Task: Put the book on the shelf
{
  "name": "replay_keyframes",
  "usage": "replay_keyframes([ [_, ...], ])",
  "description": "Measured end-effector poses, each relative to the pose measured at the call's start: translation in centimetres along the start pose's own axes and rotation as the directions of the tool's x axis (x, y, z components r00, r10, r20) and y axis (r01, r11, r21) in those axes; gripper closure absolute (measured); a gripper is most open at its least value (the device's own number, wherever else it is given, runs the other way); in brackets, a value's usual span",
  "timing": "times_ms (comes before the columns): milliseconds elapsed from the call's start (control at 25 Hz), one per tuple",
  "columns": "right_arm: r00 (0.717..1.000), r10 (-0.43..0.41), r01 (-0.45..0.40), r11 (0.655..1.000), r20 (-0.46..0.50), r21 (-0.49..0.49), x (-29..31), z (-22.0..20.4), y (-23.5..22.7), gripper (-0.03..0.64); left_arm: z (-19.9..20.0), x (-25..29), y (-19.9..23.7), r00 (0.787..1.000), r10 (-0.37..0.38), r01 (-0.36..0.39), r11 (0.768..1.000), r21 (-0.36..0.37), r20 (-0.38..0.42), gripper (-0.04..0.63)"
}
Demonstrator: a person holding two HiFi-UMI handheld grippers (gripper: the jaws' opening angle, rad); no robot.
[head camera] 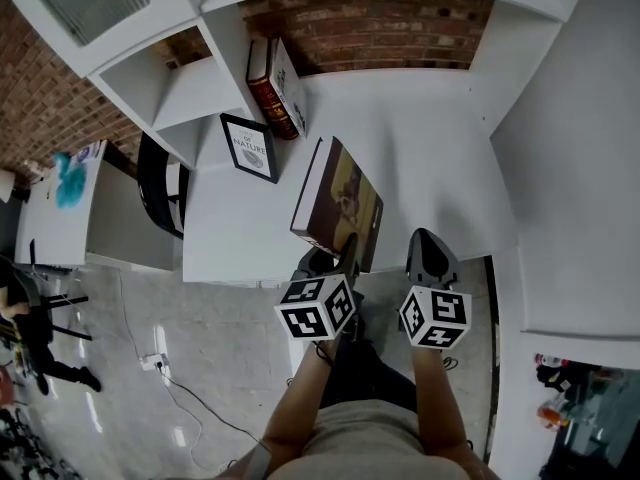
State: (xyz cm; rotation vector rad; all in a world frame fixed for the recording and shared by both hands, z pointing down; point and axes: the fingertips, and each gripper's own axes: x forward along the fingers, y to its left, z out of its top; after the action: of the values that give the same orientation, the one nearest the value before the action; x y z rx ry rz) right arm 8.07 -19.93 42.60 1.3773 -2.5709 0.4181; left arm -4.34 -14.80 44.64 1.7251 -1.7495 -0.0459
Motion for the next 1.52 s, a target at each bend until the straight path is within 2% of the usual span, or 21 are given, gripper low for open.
replay_keyframes([
  [560, 1.000, -0.022, 0.022, 1.000, -0.010, -0.001, 6.1, 1.3, 1.1, 0.601, 4.0, 4.3, 3.4, 1.000, -0.022, 0.022, 1.000, -0.004, -0.008, 0.446],
  [960, 0.999, -0.035, 0.035, 0.999, -0.022, -0.001, 8.9, 1.9, 0.7, 0.600, 5.4, 6.6, 4.4, 0.999, -0.031, 0.030, 0.999, -0.016, -0.019, 0.446],
  [1520, 0.999, 0.035, -0.035, 0.999, -0.036, -0.016, 13.4, 3.6, -1.3, 0.601, 7.1, 10.3, 4.7, 0.999, 0.040, -0.040, 0.998, -0.050, 0.006, 0.446],
])
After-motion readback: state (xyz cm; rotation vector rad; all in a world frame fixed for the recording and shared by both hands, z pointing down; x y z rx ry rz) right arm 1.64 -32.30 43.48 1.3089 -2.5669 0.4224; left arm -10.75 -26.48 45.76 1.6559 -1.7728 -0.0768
